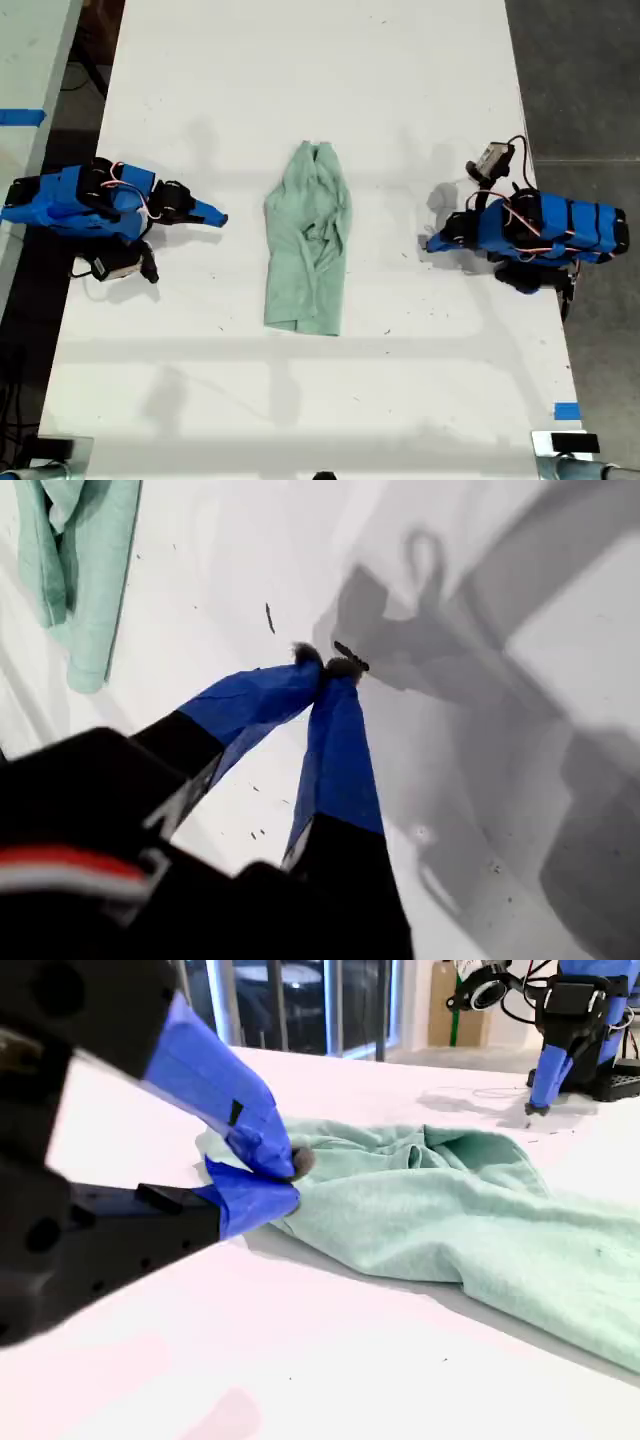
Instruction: Fold t shirt
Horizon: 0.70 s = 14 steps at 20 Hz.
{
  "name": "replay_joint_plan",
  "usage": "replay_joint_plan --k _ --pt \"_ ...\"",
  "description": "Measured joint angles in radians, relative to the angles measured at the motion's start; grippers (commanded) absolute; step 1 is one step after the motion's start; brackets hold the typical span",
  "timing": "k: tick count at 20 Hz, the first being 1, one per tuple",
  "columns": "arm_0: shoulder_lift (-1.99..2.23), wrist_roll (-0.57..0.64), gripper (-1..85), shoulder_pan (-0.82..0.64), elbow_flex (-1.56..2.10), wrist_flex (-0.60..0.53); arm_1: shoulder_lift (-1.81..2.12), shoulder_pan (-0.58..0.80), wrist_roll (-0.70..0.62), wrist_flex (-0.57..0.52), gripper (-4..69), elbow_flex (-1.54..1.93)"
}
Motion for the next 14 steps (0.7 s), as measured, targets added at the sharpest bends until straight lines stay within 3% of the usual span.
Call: replay_joint_plan --k 14 --pt "0.0 -0.009 -0.2 0.0 0.003 0.002 0.0 -0.005 0.0 0.0 1.2 0.0"
